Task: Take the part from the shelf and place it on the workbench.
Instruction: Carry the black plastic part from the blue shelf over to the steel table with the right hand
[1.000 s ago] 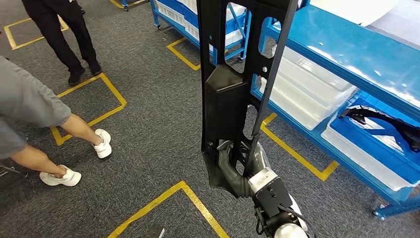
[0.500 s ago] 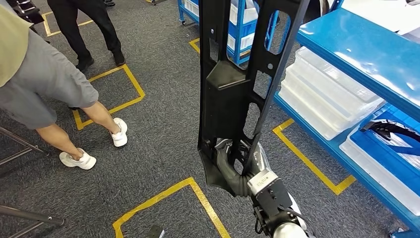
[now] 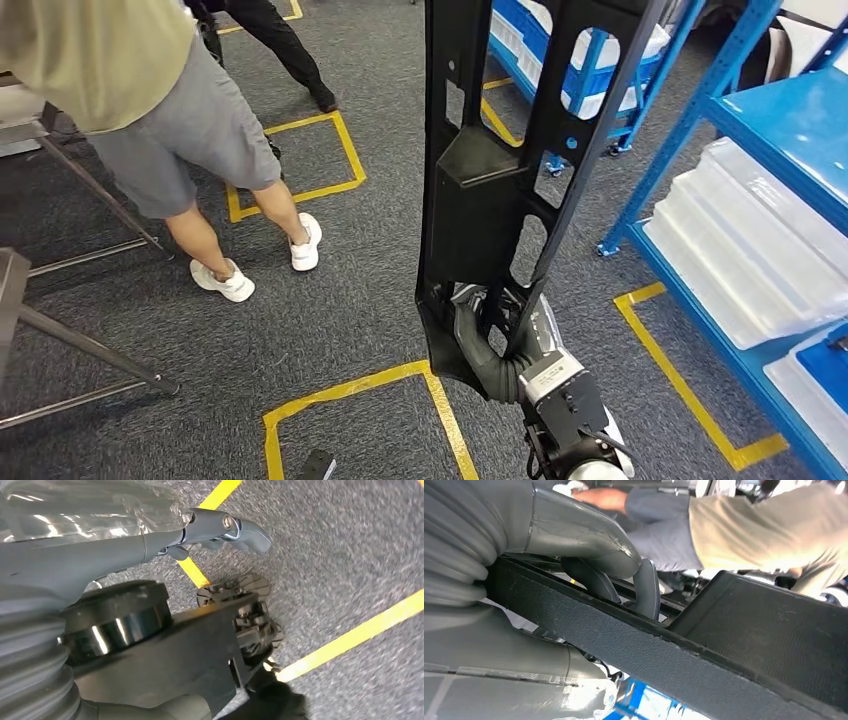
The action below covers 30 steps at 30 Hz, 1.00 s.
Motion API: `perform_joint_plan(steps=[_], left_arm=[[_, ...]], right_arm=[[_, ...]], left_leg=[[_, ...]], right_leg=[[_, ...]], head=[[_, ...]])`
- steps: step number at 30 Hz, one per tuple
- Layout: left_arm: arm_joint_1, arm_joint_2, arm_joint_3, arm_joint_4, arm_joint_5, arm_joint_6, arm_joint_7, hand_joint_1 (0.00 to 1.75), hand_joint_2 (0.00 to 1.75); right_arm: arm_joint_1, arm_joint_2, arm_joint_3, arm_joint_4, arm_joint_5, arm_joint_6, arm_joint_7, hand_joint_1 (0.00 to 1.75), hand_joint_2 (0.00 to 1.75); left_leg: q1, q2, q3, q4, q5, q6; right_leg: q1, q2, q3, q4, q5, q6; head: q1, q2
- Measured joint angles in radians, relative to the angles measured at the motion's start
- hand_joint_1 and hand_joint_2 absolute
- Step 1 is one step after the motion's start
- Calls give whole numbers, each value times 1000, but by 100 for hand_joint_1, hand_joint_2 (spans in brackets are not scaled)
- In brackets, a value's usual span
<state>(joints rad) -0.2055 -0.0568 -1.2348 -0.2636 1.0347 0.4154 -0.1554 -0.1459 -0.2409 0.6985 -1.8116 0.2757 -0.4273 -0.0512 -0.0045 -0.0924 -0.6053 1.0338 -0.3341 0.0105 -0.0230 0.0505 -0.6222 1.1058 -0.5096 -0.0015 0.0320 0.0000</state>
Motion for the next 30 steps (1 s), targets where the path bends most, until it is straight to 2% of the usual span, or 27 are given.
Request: perform_joint_plan(steps=[1, 2, 4, 5, 6, 8, 10, 11, 12, 13, 15, 16, 17, 19, 20, 22, 23, 24, 25, 26, 27, 28, 29, 30], left_arm=[[-1, 0, 0, 0, 0, 0, 0, 0, 175], [-1, 0, 0, 0, 0, 0, 1, 0, 175], [1, 0, 0, 0, 0, 0, 1, 0, 175], [2, 0, 0, 0, 0, 0, 1, 0, 175], [2, 0, 0, 0, 0, 0, 1, 0, 175], [-1, 0, -1, 0, 0, 0, 1, 0, 175], [-1, 0, -1, 0, 0, 0, 1, 0, 175], [0, 0, -1, 0, 0, 0, 1, 0, 175], [1, 0, -1, 0, 0, 0, 1, 0, 175], [1, 0, -1, 0, 0, 0, 1, 0, 175], [1, 0, -1, 0, 0, 0, 1, 0, 175], [0, 0, -1, 0, 0, 0, 1, 0, 175], [0, 0, -1, 0, 0, 0, 1, 0, 175], [1, 1, -1, 0, 0, 0, 1, 0, 175], [2, 1, -1, 0, 1, 1, 1, 0, 175], [4, 2, 0, 0, 22, 8, 1, 0, 175], [6, 2, 2, 0, 38, 13, 1, 0, 175], [9, 2, 4, 0, 53, 18, 0, 0, 175], [14, 2, 6, 0, 65, 20, -2, 0, 175], [20, 2, 7, 0, 71, 21, -5, 0, 175], [26, 2, 8, 0, 74, 21, -7, 0, 175], [30, 2, 9, 0, 76, 21, -8, 0, 175], [33, 2, 10, 0, 76, 21, -8, 0, 175], [35, 2, 11, 0, 77, 22, -8, 0, 175]], right_arm=[[1, 0, 0, -1, 0, 0, 0, 175, 175], [1, -1, 0, -1, 0, 0, 0, 175, 175], [1, -1, 0, -2, 0, 0, 0, 175, 175], [1, -1, 0, -3, 0, 0, 0, 175, 175], [1, -1, 0, -4, 0, 0, 0, 175, 175], [1, -1, 0, -6, 0, 0, -1, 175, 175], [1, -1, 0, -6, 0, 0, -1, 175, 175], [1, -1, 0, -6, 0, 0, -1, 175, 175], [1, -1, 0, -6, 0, 0, -1, 175, 175], [1, -1, 0, -6, 0, 0, -1, 175, 175], [1, -1, 0, -6, 0, 0, -1, 175, 175], [1, -1, 0, -6, 0, 0, -1, 175, 175], [1, -1, 0, -6, 0, 0, -1, 175, 175], [0, -1, 0, -7, 0, 0, -1, 175, 175], [-1, -1, 0, -7, -1, 4, -2, 175, 175], [-18, 1, 3, -6, -15, 39, -15, 175, 175], [-38, 2, 7, -3, -26, 70, -25, 175, 175], [-62, 6, 14, 2, -36, 101, -35, 175, 175], [-84, 12, 22, 10, -43, 124, -41, 175, 175], [-101, 19, 30, 18, -47, 137, -44, 175, 175], [-114, 26, 37, 25, -48, 142, -44, 175, 175], [-125, 32, 43, 32, -49, 143, -43, 175, 175], [-136, 35, 47, 37, -48, 143, -43, 175, 175], [-146, 37, 52, 42, -48, 143, -43, 175, 175]], left_leg=[[1, -10, -5, 5, -2, -5], [3, -19, -10, 7, -2, -11], [6, -34, -14, 6, 0, -23], [5, -23, -16, 13, -5, -29], [4, -1, -25, 36, -19, -35], [5, 57, -71, 139, -74, -46], [12, 80, -135, 265, -124, -53], [15, 83, -151, 294, -128, -54], [16, 86, -146, 283, -111, -54], [17, 92, -120, 231, -79, -53], [10, 131, -48, 86, -17, -44], [5, 148, -25, 35, 0, -38], [0, 158, -16, 11, 3, -32], [-6, 142, -18, 2, 3, -21], [-5, 130, -15, -5, 6, -15], [0, 107, -6, -19, 13, -3], [1, 97, -4, -22, 15, 2], [2, 88, -3, -22, 15, 5], [1, 78, -3, -21, 15, 7], [1, 65, -2, -19, 13, 8], [2, 49, -2, -17, 12, 8], [3, 32, -1, -13, 9, 6], [5, 16, 0, -7, 5, 3], [6, 2, -2, -1, 1, -2]], right_leg=[[-2, 17, 13, -35, 10, -1], [-2, 28, 17, -47, 7, -4], [2, 9, 20, -54, 10, -14], [2, -2, 24, -58, 11, -20], [2, -15, 28, -63, 12, -27], [4, -43, 36, -69, 10, -37], [8, -72, 39, -69, 6, -42], [9, -85, 40, -69, 3, -43], [10, -98, 43, -69, 1, -43], [10, -110, 47, -69, -2, -42], [13, -131, 57, -68, -10, -36], [14, -140, 60, -68, -13, -31], [15, -148, 62, -69, -16, -27], [15, -167, 67, -72, -20, -16], [12, -164, 69, -69, -25, -11], [9, -124, 50, -18, -58, -5], [8, -94, 23, 38, -87, -5], [8, -72, -13, 106, -116, -6], [8, -62, -48, 169, -136, -5], [8, -57, -73, 206, -138, -4], [7, -55, -80, 207, -120, -3], [4, -51, -69, 168, -84, -2], [1, -40, -45, 101, -40, -1], [-3, -16, -20, 38, -11, 0]], head=[[4, 0], [6, 0], [7, 0], [6, 0], [0, 0], [-13, 0], [-23, 0], [-26, 0], [-30, 0], [-34, 0], [-42, 0], [-43, 0], [-44, 0], [-41, 0], [-39, 0], [-32, 0], [-25, 0], [-19, 0], [-14, 0], [-11, 0], [-9, 0], [-7, 0], [-3, 0], [2, 0]])
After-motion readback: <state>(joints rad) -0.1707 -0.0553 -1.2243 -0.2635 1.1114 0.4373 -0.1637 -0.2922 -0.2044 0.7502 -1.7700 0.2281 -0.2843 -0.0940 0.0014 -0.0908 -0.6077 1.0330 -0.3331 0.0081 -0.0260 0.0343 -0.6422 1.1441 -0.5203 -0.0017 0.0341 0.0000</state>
